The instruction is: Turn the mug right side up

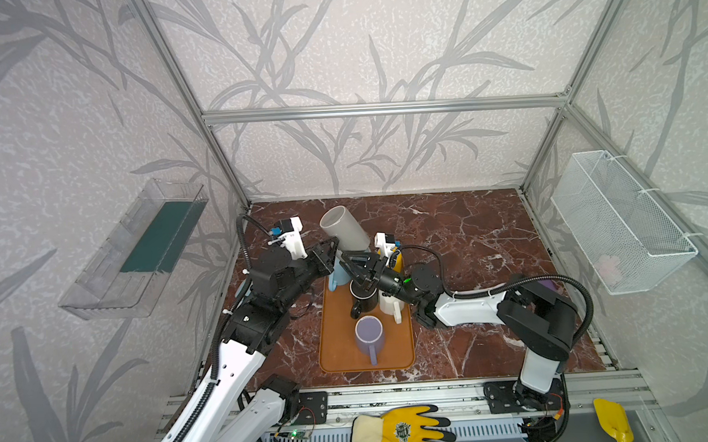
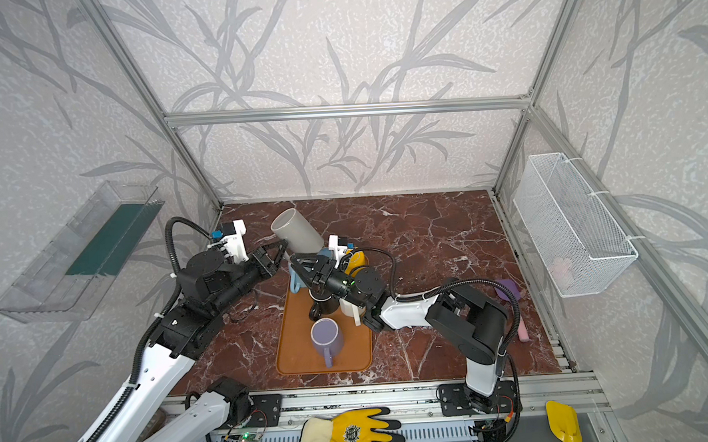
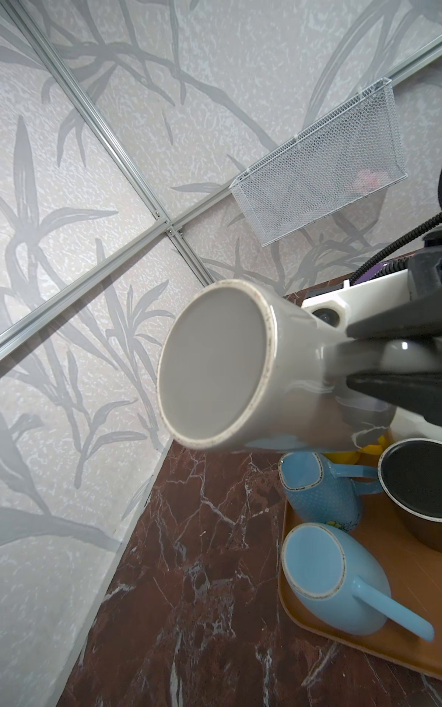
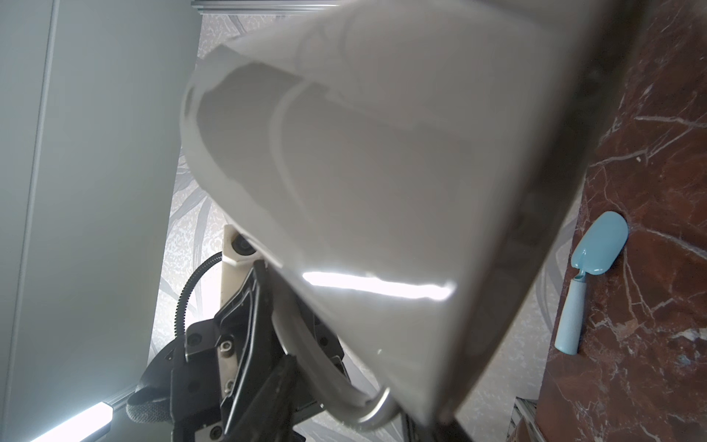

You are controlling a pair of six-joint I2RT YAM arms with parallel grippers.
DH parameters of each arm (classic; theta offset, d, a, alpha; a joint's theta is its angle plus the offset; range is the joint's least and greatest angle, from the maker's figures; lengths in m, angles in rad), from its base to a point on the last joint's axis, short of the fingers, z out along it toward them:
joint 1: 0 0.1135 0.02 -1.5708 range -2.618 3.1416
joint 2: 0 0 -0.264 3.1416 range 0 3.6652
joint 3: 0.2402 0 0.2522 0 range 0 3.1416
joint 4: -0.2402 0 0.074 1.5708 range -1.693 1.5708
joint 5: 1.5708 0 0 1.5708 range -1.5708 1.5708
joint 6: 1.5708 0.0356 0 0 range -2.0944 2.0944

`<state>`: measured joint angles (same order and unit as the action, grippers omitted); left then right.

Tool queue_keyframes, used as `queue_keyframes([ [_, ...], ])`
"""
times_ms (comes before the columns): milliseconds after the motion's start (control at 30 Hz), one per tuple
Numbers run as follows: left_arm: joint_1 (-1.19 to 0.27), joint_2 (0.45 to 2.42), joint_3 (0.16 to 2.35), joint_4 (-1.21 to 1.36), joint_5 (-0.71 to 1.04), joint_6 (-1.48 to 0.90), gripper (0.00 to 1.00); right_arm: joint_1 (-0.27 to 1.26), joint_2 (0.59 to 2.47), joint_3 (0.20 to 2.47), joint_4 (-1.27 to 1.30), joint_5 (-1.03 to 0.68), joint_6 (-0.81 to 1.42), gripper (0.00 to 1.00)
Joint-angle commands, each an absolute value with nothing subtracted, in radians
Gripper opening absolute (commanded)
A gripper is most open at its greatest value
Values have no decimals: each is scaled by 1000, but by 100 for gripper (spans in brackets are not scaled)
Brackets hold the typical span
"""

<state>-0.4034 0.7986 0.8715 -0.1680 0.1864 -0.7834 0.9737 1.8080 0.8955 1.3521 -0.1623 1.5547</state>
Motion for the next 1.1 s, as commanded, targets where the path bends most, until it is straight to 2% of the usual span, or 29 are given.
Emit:
queue_keyframes([
  [0, -399, 754, 860, -41, 170, -815, 0, 978, 1806, 931, 1407, -132, 1551, 42],
  [200, -399, 719, 796, 23, 157, -878, 0, 978, 1804, 933, 1405, -106, 1552, 37],
  [900, -400, 639, 687, 110, 141, -1009, 0, 969, 1805, 966, 1405, -53, 1530, 31],
  [967, -400, 637, 686, 102, 146, -1012, 0, 968, 1805, 969, 1405, -53, 1526, 28],
  [1067, -400, 637, 684, 87, 155, -1013, 0, 965, 1801, 972, 1406, -55, 1516, 18],
])
